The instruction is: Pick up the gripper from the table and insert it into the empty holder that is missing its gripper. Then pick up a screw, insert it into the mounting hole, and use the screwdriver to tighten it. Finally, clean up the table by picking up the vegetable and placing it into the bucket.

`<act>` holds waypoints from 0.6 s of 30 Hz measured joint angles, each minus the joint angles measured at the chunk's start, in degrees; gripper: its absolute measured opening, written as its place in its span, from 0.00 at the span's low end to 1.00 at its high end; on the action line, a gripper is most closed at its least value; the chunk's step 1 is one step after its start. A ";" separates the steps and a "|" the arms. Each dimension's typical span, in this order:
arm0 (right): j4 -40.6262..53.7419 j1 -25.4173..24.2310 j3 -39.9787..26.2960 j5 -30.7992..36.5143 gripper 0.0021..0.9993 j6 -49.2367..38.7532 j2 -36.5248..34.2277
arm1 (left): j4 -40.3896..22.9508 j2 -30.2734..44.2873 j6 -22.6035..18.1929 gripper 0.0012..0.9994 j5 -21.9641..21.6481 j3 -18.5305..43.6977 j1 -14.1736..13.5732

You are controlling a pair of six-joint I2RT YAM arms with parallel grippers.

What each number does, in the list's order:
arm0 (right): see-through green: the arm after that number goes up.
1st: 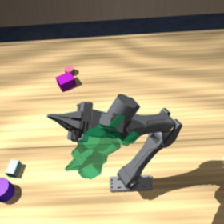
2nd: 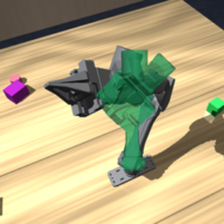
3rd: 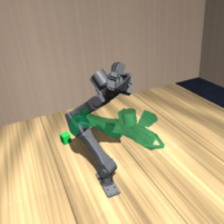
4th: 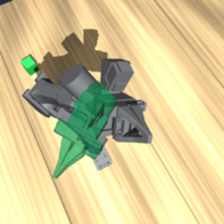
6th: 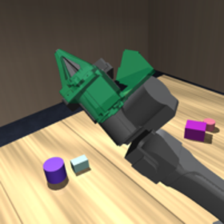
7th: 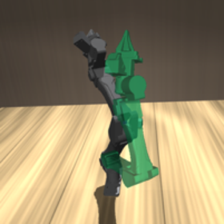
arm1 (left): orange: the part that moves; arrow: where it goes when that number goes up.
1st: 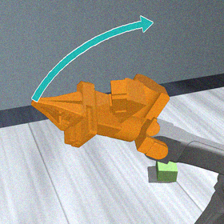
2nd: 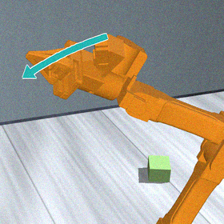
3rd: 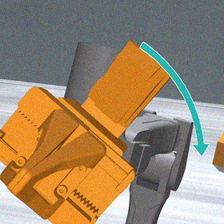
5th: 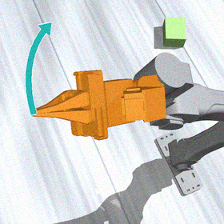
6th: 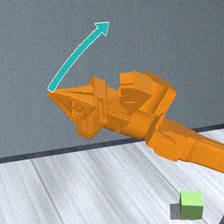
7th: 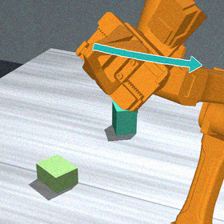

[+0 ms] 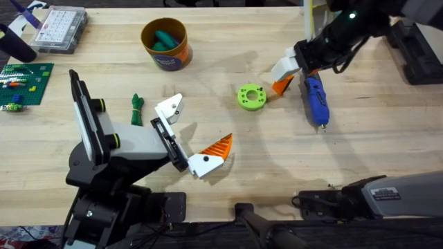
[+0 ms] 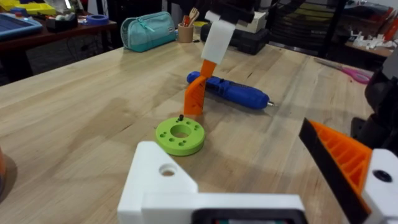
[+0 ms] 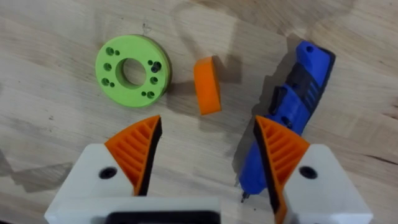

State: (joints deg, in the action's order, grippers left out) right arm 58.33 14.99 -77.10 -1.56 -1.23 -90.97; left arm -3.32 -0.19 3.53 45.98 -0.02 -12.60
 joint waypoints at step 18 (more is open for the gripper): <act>3.08 -0.05 -0.89 -0.02 0.90 -8.06 -1.04 | -0.56 0.18 0.02 0.99 1.03 0.31 0.00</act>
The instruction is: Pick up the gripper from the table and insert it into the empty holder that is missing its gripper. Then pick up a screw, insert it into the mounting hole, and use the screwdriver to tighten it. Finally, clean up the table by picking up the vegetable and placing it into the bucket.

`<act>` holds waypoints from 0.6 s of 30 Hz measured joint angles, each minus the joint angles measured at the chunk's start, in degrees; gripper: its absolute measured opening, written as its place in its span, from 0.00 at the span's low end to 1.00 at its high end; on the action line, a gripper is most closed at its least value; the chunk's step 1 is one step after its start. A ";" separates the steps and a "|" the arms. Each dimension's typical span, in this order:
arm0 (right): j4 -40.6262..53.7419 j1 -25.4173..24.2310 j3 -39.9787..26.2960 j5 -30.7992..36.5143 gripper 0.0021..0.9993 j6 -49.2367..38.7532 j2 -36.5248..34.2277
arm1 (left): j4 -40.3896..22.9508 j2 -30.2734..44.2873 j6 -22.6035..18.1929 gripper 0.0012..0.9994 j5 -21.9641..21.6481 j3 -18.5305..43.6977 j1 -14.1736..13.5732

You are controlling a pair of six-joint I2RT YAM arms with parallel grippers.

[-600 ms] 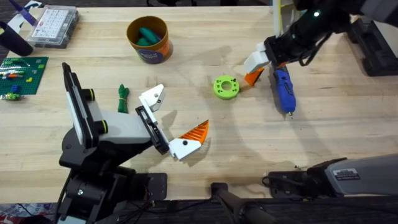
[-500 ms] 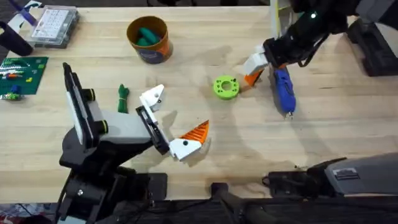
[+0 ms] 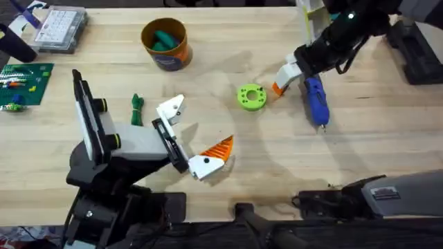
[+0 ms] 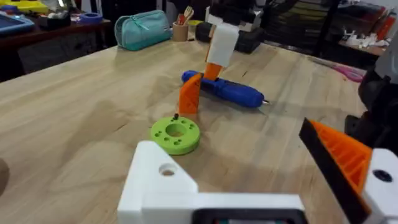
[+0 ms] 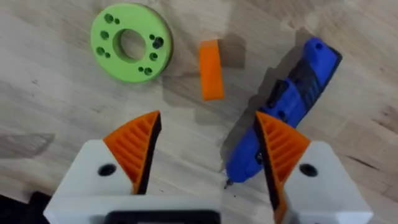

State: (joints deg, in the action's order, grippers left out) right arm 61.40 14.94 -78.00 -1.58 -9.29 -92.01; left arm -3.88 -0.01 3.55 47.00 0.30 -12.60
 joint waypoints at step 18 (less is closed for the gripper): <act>-4.45 0.00 -0.28 0.64 0.90 -5.80 -7.57 | 0.00 0.00 0.00 0.99 0.04 0.00 0.00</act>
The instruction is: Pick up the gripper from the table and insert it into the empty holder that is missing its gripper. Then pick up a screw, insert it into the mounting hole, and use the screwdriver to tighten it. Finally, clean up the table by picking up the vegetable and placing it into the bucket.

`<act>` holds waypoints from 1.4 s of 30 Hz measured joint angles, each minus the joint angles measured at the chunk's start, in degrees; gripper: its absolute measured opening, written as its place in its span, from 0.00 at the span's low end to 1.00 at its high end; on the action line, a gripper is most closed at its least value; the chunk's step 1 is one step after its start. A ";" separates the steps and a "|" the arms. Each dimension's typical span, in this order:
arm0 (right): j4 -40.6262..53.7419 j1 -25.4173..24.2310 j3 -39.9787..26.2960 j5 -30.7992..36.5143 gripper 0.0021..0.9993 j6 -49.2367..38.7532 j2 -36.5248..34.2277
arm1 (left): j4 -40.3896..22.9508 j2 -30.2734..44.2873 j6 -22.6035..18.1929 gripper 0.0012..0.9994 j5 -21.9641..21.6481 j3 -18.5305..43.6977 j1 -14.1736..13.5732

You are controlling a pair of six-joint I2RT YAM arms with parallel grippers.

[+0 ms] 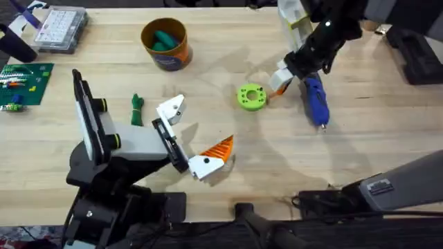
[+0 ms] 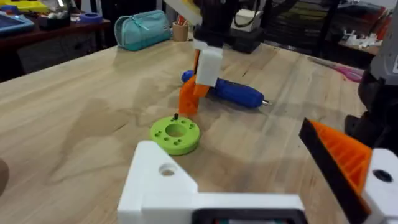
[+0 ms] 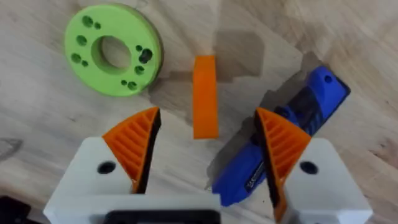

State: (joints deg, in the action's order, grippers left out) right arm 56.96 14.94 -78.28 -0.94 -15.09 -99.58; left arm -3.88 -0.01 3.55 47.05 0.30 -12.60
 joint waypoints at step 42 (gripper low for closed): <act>-0.98 0.00 -0.15 0.03 0.01 0.08 -3.05 | 0.00 0.00 0.00 0.99 0.13 0.00 0.00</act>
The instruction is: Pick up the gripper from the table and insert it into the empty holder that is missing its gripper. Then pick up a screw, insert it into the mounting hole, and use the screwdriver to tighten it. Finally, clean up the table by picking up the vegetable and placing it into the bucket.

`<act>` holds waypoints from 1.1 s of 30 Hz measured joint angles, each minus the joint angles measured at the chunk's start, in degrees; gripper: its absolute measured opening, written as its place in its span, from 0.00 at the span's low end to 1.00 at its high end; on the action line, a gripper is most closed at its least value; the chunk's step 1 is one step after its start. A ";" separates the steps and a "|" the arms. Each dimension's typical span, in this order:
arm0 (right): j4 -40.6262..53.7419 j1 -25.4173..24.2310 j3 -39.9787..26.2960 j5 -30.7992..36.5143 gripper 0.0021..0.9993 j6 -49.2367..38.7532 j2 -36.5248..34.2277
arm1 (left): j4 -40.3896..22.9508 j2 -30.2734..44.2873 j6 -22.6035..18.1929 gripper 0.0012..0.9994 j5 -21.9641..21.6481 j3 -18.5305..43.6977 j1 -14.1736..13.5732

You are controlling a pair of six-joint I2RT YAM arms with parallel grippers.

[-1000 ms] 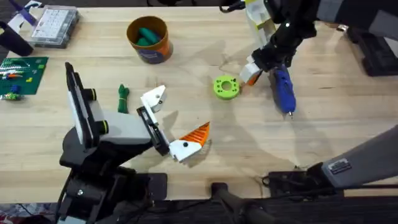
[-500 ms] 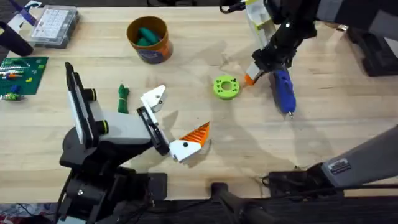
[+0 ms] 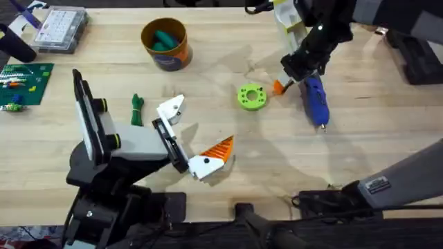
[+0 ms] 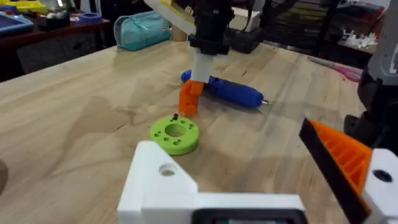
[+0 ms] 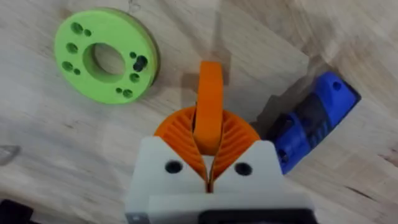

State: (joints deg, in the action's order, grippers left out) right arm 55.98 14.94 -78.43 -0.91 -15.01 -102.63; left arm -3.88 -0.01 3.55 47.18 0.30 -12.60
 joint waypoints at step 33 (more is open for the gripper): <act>6.01 -0.11 -9.90 -18.46 0.01 10.74 25.11 | -0.13 0.00 0.00 0.99 1.16 0.00 0.00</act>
State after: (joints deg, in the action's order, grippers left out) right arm 61.99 14.83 -88.32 -19.37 -4.27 -77.52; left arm -4.01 -0.01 3.55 48.34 0.30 -12.60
